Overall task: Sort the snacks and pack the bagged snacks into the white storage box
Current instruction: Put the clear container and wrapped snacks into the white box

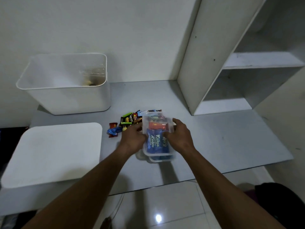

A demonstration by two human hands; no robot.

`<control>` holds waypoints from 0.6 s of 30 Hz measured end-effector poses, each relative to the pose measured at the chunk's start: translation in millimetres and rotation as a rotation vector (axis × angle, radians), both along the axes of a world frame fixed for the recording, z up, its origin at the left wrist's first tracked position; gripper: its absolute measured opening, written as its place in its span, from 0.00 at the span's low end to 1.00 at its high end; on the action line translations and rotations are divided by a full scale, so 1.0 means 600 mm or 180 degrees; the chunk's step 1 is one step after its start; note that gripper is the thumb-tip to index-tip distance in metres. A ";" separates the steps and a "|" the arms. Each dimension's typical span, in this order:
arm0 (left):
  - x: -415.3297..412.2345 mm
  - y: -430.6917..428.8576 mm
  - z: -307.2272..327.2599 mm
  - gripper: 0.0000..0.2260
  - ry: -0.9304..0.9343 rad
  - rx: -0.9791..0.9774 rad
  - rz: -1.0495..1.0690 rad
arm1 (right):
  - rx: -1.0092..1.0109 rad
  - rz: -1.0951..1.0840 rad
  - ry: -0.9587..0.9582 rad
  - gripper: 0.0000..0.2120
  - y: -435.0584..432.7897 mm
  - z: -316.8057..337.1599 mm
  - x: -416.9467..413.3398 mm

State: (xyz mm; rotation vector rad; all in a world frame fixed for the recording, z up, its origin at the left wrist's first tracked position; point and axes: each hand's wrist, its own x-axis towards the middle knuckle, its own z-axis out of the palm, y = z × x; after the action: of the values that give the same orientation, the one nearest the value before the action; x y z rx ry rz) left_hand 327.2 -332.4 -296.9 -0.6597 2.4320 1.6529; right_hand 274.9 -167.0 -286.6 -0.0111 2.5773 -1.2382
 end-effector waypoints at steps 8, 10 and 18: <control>-0.019 0.032 -0.041 0.29 -0.0317 -0.0122 -0.0029 | -0.0131 0.0043 -0.0252 0.26 0.039 -0.042 -0.016; -0.017 0.034 -0.051 0.35 -0.0368 0.0010 0.0003 | -0.0243 0.0051 -0.0264 0.28 0.048 -0.056 -0.017; -0.014 0.040 -0.062 0.27 -0.0302 0.1012 -0.0105 | -0.0985 0.0500 -0.0649 0.26 0.073 -0.081 -0.005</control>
State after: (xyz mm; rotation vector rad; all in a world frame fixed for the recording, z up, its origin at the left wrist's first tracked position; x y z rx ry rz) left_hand 318.8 -308.5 -334.0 -0.6281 2.0404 1.8900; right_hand 272.1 -122.9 -335.5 -0.1396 2.1494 -1.4800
